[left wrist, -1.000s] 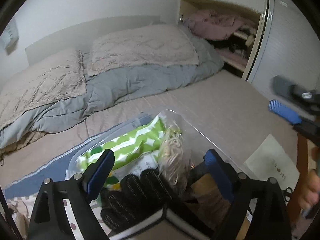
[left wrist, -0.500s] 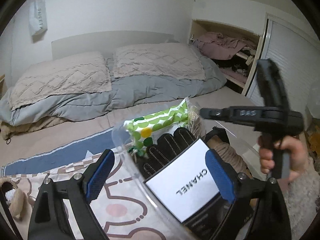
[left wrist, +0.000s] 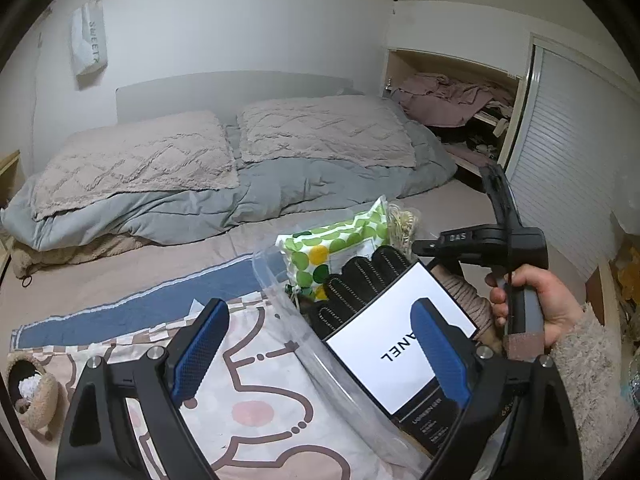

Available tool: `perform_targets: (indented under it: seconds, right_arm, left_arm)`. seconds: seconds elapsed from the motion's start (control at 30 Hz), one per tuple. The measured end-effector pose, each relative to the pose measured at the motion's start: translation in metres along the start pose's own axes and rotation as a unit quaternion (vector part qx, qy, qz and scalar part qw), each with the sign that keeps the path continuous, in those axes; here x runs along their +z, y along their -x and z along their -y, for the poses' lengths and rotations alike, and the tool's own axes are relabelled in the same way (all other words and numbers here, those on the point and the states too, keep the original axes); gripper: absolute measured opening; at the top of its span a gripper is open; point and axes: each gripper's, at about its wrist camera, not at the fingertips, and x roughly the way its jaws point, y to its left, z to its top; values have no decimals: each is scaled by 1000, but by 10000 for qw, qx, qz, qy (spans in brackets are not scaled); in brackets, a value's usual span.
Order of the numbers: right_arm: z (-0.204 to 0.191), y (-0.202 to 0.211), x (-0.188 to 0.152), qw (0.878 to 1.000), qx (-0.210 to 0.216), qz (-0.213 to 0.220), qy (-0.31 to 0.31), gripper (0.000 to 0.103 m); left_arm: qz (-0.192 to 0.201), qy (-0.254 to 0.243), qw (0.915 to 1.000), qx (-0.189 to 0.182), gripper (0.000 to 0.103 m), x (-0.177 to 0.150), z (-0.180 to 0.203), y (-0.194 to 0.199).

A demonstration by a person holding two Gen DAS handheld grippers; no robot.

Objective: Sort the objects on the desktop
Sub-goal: 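Open both tools to release the string bag and clothespin into the bin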

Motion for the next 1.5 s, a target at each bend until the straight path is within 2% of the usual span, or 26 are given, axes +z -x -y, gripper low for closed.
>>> perform_targets:
  seconds: [0.1,0.17,0.37,0.5,0.63,0.73,0.8,0.83,0.93,1.0,1.13,1.3,1.4,1.5]
  right_arm:
    - [1,3,1,9997,212,-145,40,4]
    - [-7,13,3,9986,495,-118,156,4]
    - [-24,59,11,9934,919,585,350,4]
    - [-20,63,14,9898,819,1160,101,4]
    - [-12,39,17,9926,837,877,-28,4]
    - [-18,26,18,9930,958,679,95,4]
    - [-20,17,17,9960,713,540,87,4]
    - [-15,13,16,9978,440,490,-3,4]
    - [11,9,15,9983,-39,420,-391,4]
    - [30,9,16,9968,-198,406,-654,4]
    - [42,22,17,9956,35,517,-776,4]
    - [2,43,19,9919,816,965,-159,4]
    - [-20,39,17,9904,859,1067,164,4]
    - [-28,22,15,9936,581,924,291,4]
  left_arm:
    - [-12,57,10000,-18,93,0,-2,0]
    - [-5,51,10000,-61,93,0,-1,2]
    - [47,12,10000,-79,93,1,2,6]
    - [43,36,10000,-73,93,1,3,7]
    - [53,50,9999,-79,93,1,3,8]
    - [68,47,9999,-89,93,1,3,8]
    - [60,50,9999,-83,93,1,2,8]
    - [49,57,9999,-86,93,0,2,8]
    - [6,61,10000,-74,93,0,0,8]
    - [1,56,10000,-66,93,0,0,8]
    - [30,70,9999,-86,93,1,-1,9]
    - [70,90,9999,-79,93,2,-1,11]
    - [63,85,9999,-81,93,2,-1,12]
    - [71,87,9999,-78,93,3,-1,12]
